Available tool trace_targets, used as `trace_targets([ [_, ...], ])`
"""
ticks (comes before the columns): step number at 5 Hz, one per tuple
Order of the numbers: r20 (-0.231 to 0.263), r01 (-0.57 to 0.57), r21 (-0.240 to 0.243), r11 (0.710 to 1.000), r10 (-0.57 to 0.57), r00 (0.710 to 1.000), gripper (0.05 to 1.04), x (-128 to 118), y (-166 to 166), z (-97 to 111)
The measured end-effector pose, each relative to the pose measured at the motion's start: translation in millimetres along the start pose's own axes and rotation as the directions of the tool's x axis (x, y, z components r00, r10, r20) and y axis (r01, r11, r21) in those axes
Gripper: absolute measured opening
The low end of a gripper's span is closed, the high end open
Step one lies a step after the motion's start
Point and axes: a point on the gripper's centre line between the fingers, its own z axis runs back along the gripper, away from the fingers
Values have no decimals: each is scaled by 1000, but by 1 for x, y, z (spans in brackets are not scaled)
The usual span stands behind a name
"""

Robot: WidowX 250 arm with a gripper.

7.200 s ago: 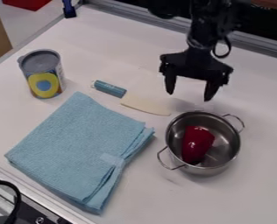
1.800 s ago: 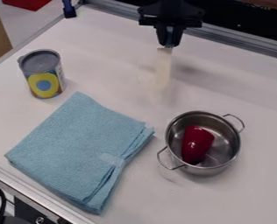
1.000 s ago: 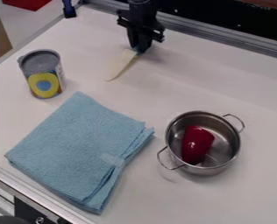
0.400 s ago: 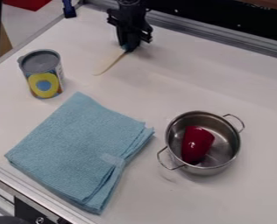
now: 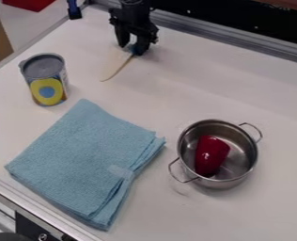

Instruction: Move the knife on the top side of the table

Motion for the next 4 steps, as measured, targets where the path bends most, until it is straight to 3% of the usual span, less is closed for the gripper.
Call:
trace_targets([
  [1,-5,-7,-25,1000,7,1000,1002,-1,-3,0],
  [2,-7,-22,-21,1000,22,1000,999,-4,-6,2],
  [4,-36,-44,-23,999,43,998,999,-7,-17,37],
])
